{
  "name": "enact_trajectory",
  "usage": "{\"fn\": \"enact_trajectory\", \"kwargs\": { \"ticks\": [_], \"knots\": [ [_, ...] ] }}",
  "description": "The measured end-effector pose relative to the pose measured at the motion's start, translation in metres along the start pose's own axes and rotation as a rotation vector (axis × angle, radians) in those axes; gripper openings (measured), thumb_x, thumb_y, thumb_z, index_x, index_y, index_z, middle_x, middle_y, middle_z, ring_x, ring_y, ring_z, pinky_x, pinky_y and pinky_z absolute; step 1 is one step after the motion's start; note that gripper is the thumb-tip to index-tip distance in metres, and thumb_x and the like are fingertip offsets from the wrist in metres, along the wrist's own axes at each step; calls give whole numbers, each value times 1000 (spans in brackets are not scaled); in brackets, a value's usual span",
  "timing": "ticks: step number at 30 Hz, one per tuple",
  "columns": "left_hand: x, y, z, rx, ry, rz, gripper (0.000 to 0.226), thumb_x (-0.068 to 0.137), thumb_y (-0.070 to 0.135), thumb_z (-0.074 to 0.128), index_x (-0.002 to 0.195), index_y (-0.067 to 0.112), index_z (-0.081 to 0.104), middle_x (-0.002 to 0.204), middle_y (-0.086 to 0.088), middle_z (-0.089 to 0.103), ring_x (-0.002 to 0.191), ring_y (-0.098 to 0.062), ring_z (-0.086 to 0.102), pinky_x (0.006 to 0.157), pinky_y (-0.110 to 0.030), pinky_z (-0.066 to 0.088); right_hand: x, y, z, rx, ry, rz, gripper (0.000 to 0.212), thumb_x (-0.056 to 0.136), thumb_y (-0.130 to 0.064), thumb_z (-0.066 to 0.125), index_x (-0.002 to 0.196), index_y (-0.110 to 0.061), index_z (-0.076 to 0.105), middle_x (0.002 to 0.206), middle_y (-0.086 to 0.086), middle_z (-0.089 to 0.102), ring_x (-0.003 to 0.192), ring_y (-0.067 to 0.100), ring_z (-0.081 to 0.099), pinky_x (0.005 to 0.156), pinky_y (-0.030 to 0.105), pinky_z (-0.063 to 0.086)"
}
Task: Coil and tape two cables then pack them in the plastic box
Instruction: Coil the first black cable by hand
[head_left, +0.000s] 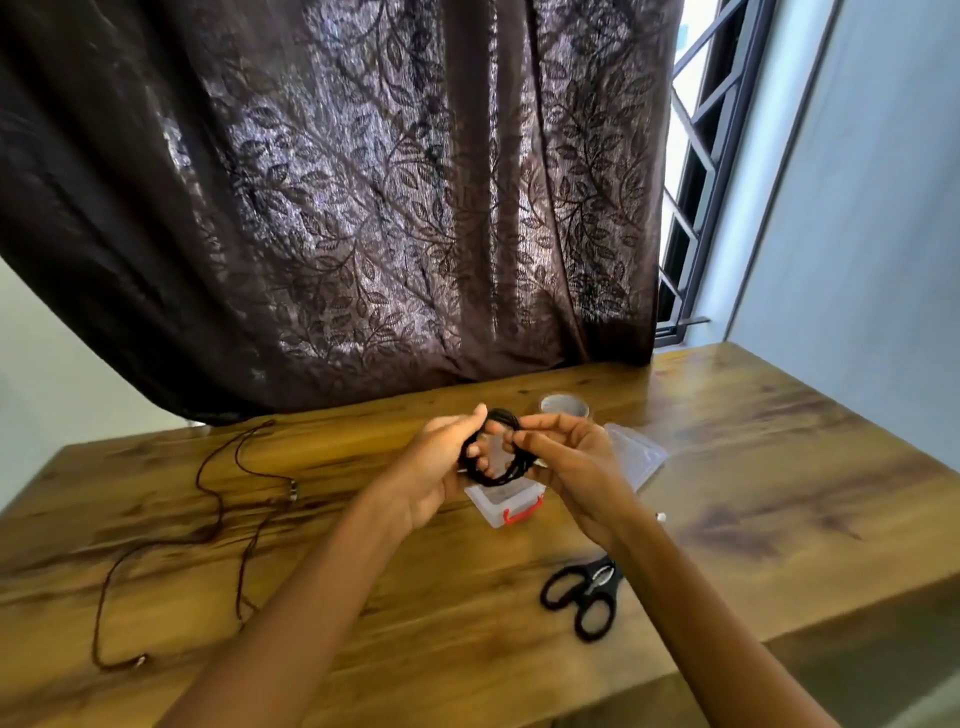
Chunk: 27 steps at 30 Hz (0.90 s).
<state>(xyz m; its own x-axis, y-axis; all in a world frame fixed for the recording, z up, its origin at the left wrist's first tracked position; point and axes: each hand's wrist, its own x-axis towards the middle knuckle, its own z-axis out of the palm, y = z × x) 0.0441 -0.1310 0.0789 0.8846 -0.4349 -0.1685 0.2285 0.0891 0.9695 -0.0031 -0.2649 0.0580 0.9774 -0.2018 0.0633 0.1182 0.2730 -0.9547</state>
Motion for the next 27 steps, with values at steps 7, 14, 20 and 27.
{"fn": "enact_trajectory", "kwargs": {
  "ticks": [7,14,20,27],
  "knots": [
    [8,-79,-28,141,154,-190,23,96,12,47,73,12,53,60,0,58,42,-2,56,46,-18,43,-10,80,-3,-157,159,209,19,83,9,58,71,-5,61,61,7,64,48,9,58,44,17,44],
    [21,-144,-54,343,305,-279,12,91,10,56,84,8,65,79,-8,65,72,-19,61,73,-31,51,-11,150,2,-427,319,351,7,81,-1,64,79,-7,65,77,9,67,77,24,63,78,42,54],
    [27,-161,-57,637,443,-200,18,88,18,60,99,8,71,93,-5,72,85,-19,65,71,-26,49,-12,165,14,-813,363,256,12,82,-12,65,92,-11,72,86,-1,69,80,12,62,66,13,46],
    [36,-169,-68,973,471,-99,18,86,28,62,98,21,73,108,-2,67,103,-20,57,79,-28,42,-10,181,16,-946,367,216,16,86,-23,60,97,-23,71,95,-3,70,95,15,61,81,36,52]
  ]
}}
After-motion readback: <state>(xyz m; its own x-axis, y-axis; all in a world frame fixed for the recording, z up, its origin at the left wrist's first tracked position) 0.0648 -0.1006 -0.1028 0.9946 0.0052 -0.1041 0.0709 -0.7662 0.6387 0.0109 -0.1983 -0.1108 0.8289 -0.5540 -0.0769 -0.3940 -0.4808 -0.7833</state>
